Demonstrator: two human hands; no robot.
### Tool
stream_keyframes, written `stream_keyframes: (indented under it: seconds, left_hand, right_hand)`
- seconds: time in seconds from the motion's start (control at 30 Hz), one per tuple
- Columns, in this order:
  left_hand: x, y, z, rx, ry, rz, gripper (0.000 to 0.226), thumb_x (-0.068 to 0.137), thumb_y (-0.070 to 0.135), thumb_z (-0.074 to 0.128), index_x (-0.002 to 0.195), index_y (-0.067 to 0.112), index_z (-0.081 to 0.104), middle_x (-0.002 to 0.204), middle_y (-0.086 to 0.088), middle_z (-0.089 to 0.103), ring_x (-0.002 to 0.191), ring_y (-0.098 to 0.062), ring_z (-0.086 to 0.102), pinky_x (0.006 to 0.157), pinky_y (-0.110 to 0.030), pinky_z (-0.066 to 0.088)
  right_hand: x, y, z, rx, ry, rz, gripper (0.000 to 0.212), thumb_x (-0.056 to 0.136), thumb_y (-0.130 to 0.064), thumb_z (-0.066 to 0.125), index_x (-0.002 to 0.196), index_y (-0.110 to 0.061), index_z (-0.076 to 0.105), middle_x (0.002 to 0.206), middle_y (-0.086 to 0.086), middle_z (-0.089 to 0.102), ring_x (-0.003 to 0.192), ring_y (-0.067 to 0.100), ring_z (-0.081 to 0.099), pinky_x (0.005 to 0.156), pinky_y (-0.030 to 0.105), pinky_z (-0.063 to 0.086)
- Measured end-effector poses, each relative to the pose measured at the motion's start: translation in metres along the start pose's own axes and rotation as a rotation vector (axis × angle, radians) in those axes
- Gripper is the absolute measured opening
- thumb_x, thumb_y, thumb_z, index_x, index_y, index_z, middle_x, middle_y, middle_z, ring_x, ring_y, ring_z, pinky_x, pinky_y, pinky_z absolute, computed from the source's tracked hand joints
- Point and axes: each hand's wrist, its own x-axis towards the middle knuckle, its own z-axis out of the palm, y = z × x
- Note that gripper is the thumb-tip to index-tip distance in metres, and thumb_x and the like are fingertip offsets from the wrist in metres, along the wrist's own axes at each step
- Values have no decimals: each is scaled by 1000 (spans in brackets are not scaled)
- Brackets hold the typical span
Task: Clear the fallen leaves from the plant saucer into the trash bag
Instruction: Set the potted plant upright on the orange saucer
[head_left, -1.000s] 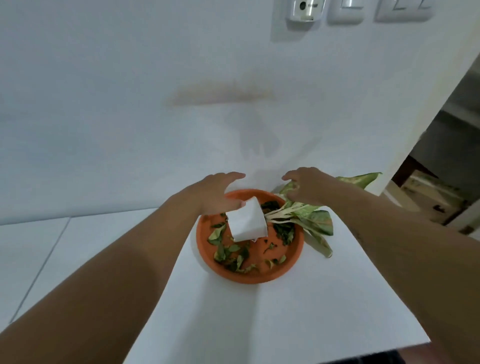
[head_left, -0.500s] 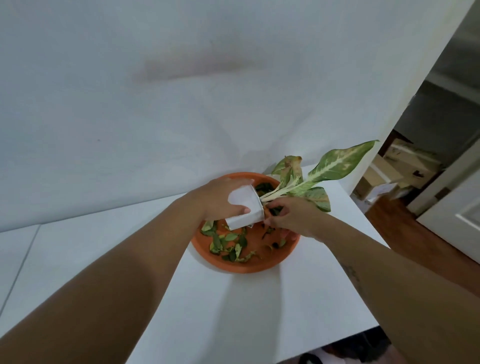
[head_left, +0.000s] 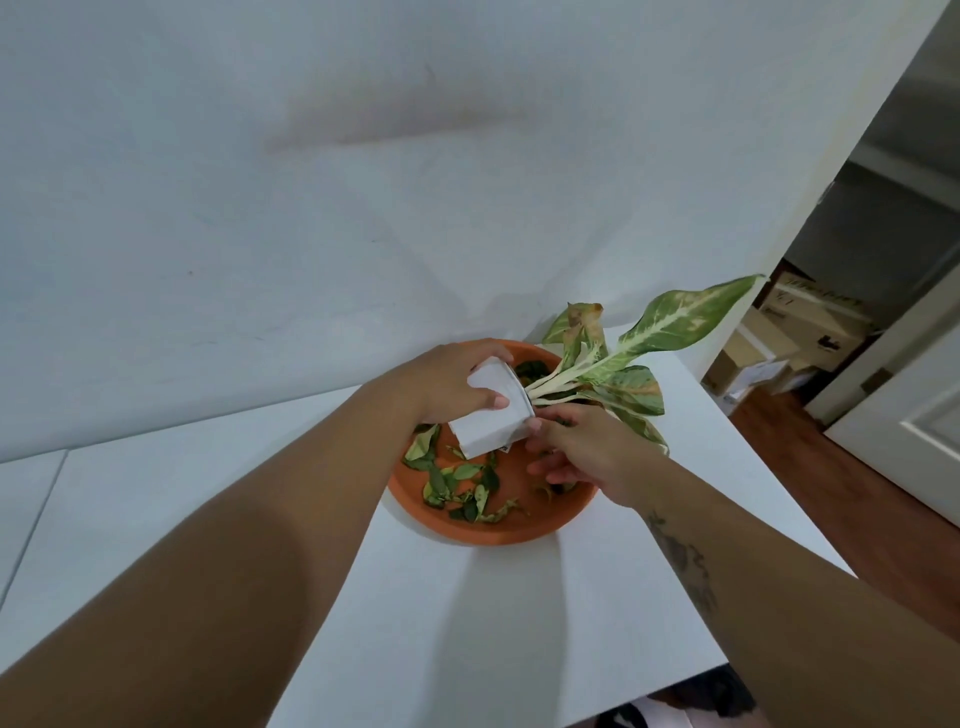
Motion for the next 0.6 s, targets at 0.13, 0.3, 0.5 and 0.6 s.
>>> stream_keyframes:
  seconds: [0.13,0.3,0.5,0.6]
  left_hand:
    - [-5,1,-3,1,14,-2,49,85,41,69,128,42,46,124,-1,54,109,-21,56,88,-39,53]
    - [-13,0,-5,-35,57,26,45,79,43,74,114,43,47,113,0,55,92,-17,60,75,-37,59]
    - [-16,6,0,-85,190,35,35,78,43,75,101,38,50,105,1,50,87,-15,54,70,-31,49]
    - [-21,5,10,-151,277,61,26,81,39,74,96,34,52,96,2,50,77,-11,47,63,-26,36]
  right_hand:
    - [1,1,5,89,39,-10,26,92,-22,60,117,-12,65,95,13,70,69,20,65,53,23,52]
    - [-4,-3,4,71,74,-61,29,87,-28,68,113,-14,67,85,8,71,67,19,65,54,22,53]
    - [-5,-19,2,-81,182,-166,34,83,-32,71,113,-16,69,87,4,70,73,17,65,55,20,49]
    - [-2,-15,-2,-255,249,-244,41,82,-36,71,119,-19,67,90,-3,66,83,16,60,76,33,56]
